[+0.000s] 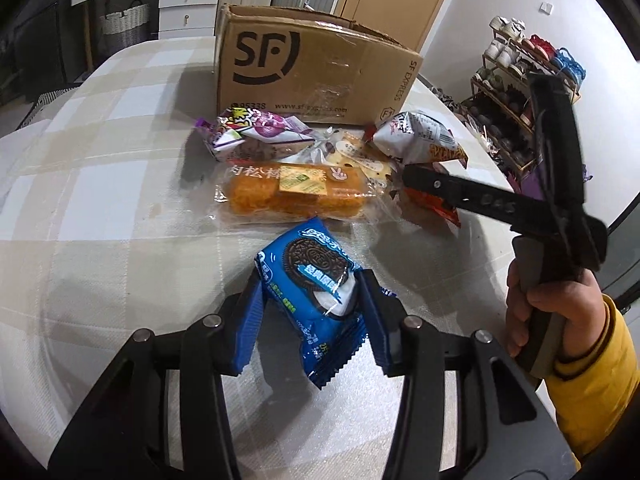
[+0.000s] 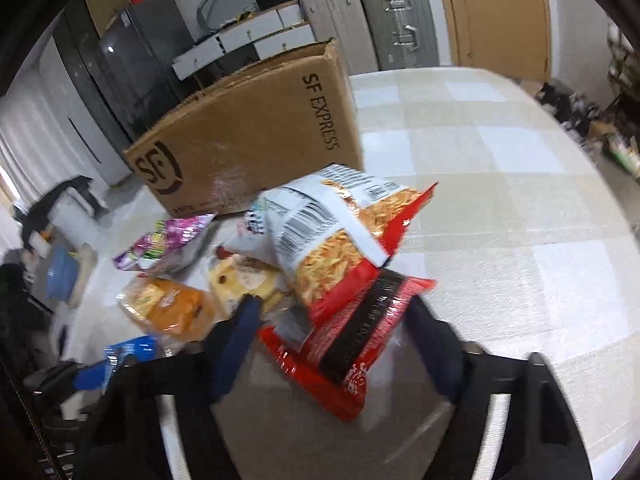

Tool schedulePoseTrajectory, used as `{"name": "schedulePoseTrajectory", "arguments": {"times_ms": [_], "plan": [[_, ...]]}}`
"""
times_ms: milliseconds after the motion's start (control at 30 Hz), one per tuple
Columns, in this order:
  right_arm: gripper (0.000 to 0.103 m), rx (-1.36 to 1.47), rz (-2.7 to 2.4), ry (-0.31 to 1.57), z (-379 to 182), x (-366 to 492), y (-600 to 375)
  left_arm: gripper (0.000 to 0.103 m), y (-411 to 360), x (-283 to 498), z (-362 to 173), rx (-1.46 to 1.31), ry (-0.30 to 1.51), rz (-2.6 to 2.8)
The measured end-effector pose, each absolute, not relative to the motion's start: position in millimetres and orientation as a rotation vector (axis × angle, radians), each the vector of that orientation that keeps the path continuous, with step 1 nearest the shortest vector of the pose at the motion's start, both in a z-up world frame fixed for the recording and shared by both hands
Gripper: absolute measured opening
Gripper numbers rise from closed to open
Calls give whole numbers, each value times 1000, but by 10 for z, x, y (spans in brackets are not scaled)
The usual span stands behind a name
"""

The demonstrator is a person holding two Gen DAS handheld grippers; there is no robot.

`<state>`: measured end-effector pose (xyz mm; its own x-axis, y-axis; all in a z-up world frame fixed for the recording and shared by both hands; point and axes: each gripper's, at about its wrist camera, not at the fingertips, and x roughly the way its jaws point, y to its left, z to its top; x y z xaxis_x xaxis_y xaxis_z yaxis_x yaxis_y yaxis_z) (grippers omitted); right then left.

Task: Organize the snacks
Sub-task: 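Grasp the blue Oreo pack with the left tool while the right tool grasps the red bag, then lift both held packs and carry them over the cardboard box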

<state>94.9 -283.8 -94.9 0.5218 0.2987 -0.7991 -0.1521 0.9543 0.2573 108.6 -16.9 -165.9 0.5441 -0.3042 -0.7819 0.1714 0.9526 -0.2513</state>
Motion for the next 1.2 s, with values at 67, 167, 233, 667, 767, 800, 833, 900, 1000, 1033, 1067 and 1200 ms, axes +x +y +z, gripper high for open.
{"name": "schedulePoseTrajectory", "arguments": {"times_ms": [67,167,233,667,767,800,833,900,1000,1033,1067,1200], "plan": [[55,144,267,989,-942,938,-2837,43,-140,1054,-1641,-153,948,-280],[47,130,264,990,-942,866,-2853,43,-80,1000,-1596,-164,937,-277],[46,138,272,987,-938,781,-2882,43,-42,954,-1556,-169,929,-276],[45,272,376,892,-516,68,-3104,43,78,588,-1202,-182,854,-276],[45,274,407,833,-290,-53,-3059,43,79,507,-1068,-173,826,-275],[45,272,429,805,-185,-87,-3033,43,88,464,-1012,-169,812,-276],[45,268,444,783,-103,-122,-3009,43,99,417,-948,-164,796,-274],[45,256,479,733,77,-199,-2949,43,128,338,-801,-158,763,-273],[45,250,540,659,336,-318,-2855,43,180,238,-581,-155,715,-263],[45,242,556,636,426,-356,-2813,43,194,214,-510,-154,701,-261],[45,235,569,621,490,-378,-2784,43,213,176,-438,-152,687,-258],[45,218,614,563,717,-473,-2681,43,277,14,-157,-145,628,-246]]}}
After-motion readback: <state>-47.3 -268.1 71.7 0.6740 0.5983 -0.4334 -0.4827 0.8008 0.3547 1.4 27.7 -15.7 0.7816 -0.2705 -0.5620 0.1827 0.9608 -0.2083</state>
